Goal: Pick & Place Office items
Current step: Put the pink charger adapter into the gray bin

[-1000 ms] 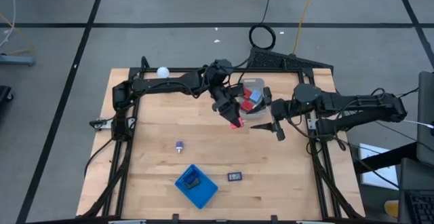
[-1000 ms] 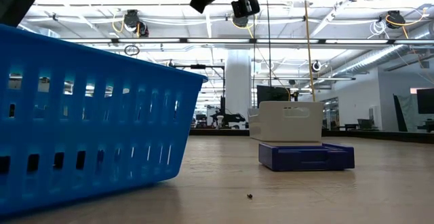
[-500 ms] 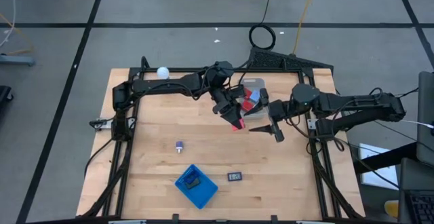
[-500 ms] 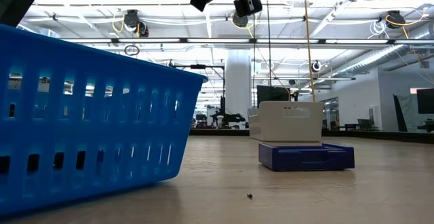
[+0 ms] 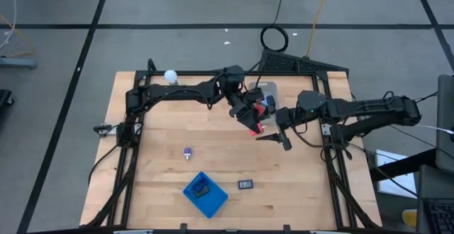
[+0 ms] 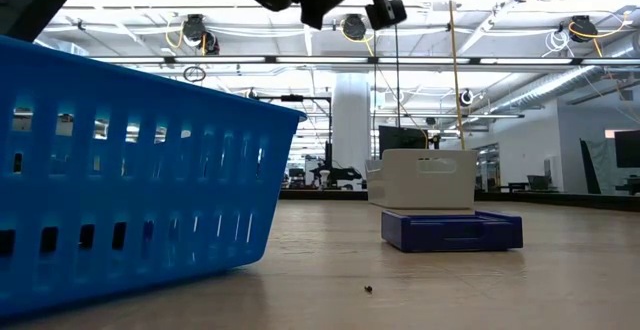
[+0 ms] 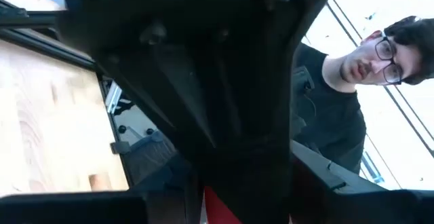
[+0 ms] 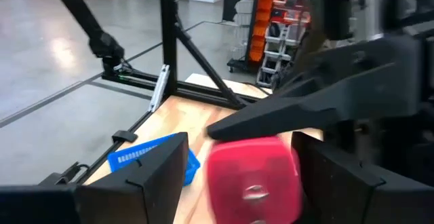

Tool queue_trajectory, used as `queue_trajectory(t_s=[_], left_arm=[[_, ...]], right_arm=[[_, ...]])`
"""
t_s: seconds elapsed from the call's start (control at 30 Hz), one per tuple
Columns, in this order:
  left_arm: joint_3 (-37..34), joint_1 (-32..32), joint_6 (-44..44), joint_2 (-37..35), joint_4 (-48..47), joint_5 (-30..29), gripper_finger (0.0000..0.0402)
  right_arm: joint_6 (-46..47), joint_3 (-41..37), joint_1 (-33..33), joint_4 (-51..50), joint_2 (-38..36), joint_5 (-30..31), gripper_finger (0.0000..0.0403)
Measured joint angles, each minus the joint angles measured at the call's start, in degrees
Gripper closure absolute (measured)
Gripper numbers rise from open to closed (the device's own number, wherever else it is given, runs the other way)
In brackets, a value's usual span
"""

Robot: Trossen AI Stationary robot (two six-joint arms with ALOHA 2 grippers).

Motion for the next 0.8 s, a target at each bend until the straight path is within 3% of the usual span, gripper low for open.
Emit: queue_trajectory(t_s=[0.5,0.8], left_arm=[[0.0,-0.2,-0.4,0.0,0.5,0.3,0.0253],[0.0,-0.2,0.1,0.0,0.5,0.1,0.0253]], right_arm=[[-1.4,0.0,1.5,-0.2,0.7,1.5,0.0164],[-1.7,0.0,1.5,-0.1,0.7,1.9,0.0252]])
